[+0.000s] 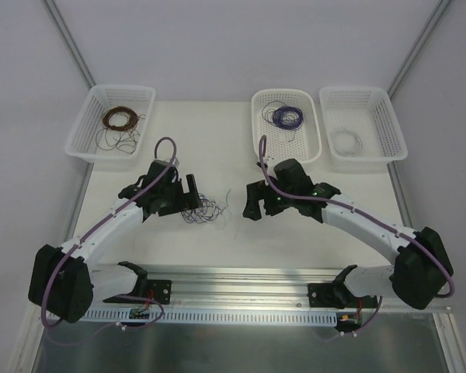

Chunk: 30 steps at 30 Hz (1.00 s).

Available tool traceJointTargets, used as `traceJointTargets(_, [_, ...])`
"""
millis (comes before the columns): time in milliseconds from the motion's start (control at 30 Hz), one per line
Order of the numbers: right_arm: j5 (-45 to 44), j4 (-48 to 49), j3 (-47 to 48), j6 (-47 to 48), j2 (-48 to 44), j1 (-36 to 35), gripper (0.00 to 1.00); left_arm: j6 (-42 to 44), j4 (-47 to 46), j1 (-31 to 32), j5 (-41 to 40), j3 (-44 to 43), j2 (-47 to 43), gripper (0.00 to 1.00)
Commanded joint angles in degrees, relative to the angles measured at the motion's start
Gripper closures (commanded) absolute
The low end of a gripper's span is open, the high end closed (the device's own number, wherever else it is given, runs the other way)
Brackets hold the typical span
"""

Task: Untangle the cables

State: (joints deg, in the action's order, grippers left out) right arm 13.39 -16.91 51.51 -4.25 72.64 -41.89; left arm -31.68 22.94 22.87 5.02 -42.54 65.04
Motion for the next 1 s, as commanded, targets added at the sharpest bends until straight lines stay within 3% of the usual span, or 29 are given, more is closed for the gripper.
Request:
traceJointTargets(0, [2.08, 6.26, 2.63, -0.15, 5.22, -0.3, 0.1, -2.6, -1.14, 1.29, -2.2, -1.04, 4.21, 0.1])
traceJointTargets(300, [6.03, 10.22, 10.36, -0.32, 23.68, -1.18, 0.29, -0.66, -1.23, 1.82, -4.58, -4.56, 14.59, 0.17])
traceJointTargets(400, [7.0, 11.45, 11.16, -0.93, 26.75, -1.44, 0.45, -0.84, -1.67, 1.74, -4.75, -5.09, 17.22, 0.21])
traceJointTargets(467, [7.09, 11.63, 10.9, -0.93, 26.76, -1.79, 0.65, -0.75, -1.67, 1.74, -6.86, -5.53, 19.15, 0.25])
traceJointTargets(500, [7.0, 11.55, 10.64, -0.59, 25.63, -1.97, 0.73, -0.75, -1.67, 1.74, -7.21, -5.44, 19.69, 0.31])
traceJointTargets(533, [6.83, 11.11, 10.11, -0.15, 24.92, -2.06, 0.86, -0.75, -1.67, 1.74, -7.65, -5.44, 20.04, 0.35])
traceJointTargets(633, [4.55, 7.07, 9.32, 1.95, 18.89, -2.06, 0.99, -0.57, -1.76, 1.74, -8.88, -5.09, 21.27, 0.51])
traceJointTargets(700, [2.27, 3.12, 8.7, 3.45, 15.0, -1.88, 0.99, -0.57, -1.67, 1.74, -9.5, -4.74, 21.97, 0.58])
traceJointTargets(967, [-5.12, -16.55, 14.84, 11.19, -6.6, 3.21, 0.99, -0.58, -1.5, 1.74, -10.73, -3.42, 23.21, 0.64])
